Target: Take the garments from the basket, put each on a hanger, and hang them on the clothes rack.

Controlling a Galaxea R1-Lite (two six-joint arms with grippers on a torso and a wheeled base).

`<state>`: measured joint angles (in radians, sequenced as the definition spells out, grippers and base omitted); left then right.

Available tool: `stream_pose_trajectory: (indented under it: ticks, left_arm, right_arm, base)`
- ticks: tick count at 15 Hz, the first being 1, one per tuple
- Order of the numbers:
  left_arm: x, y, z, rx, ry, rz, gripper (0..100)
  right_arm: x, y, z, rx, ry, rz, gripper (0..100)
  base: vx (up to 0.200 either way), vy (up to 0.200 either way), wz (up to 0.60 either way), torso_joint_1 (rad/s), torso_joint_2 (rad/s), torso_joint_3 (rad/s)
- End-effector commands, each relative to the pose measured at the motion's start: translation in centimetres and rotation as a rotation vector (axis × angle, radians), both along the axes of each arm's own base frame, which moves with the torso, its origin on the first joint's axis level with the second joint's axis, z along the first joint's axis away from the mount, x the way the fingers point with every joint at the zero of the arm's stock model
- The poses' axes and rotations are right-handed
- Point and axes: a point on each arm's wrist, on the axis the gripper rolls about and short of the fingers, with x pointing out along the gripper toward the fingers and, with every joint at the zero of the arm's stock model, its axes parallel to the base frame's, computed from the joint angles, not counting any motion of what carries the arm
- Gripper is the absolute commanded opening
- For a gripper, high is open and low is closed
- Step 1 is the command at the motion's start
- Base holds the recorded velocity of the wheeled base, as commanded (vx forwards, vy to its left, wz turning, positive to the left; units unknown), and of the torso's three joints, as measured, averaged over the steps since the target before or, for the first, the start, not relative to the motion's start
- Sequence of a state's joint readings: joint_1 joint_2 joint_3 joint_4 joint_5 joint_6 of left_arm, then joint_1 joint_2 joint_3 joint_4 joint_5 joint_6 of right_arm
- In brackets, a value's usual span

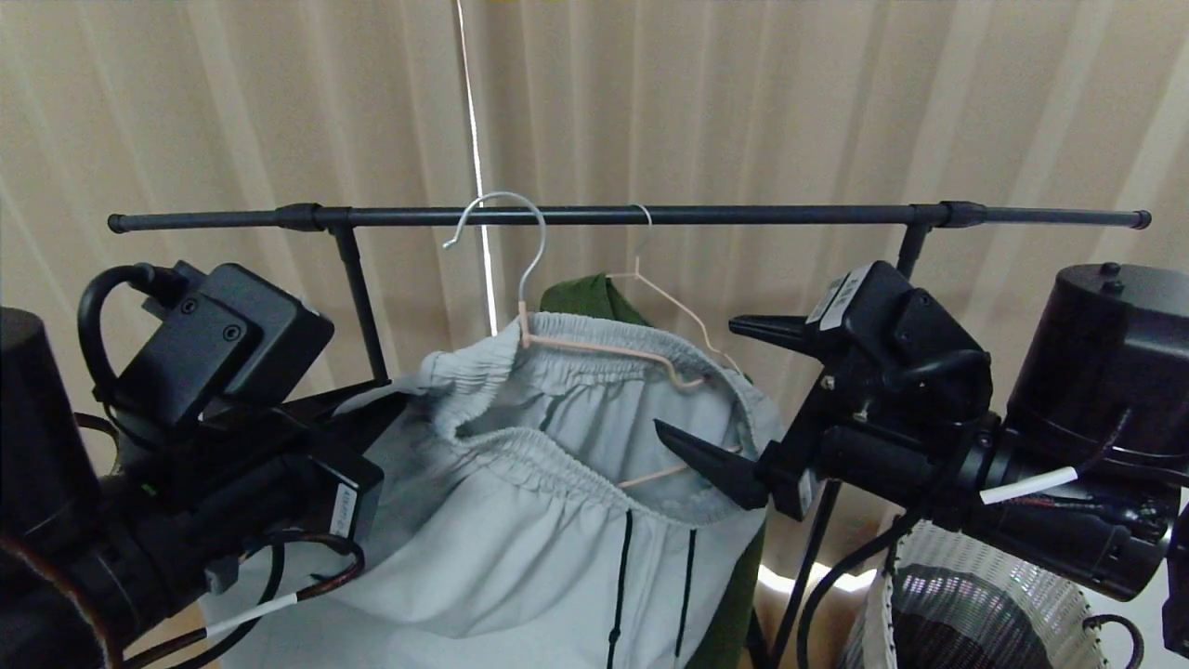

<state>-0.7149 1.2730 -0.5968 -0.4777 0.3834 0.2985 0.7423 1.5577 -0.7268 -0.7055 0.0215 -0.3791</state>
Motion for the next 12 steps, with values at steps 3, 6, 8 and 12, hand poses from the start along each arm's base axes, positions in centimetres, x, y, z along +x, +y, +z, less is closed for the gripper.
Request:
stream_pose_trajectory:
  ticks: [3,6,8,12]
  left_arm:
    - [-0.2,-0.4,0.3,-0.025,-0.009,-0.108,0]
    - [-0.3,-0.5,0.2,-0.001,-0.015,-0.156,0]
    - [-0.4,-0.5,0.3,0.001,-0.02,-0.18,0]
    - [-0.6,-0.3,0.5,-0.008,-0.027,-0.209,0]
  right_arm:
    - [1.3,0.6,-0.2,-0.011,0.001,-0.013,100]
    - [1.7,1.0,0.2,-0.004,-0.009,-0.013,100]
    - [1.9,1.1,-0.1,-0.01,-0.002,-0.013,100]
    - [2.0,1.2,-0.3,-0.012,0.002,-0.011,0]
  base:
    - [0.0,0.0,0.0,0.0,0.0,0.0]
    - [0.0,0.0,0.0,0.0,0.0,0.0]
    - [0.0,0.0,0.0,0.0,0.0,0.0]
    - [0.0,0.0,0.0,0.0,0.0,0.0]
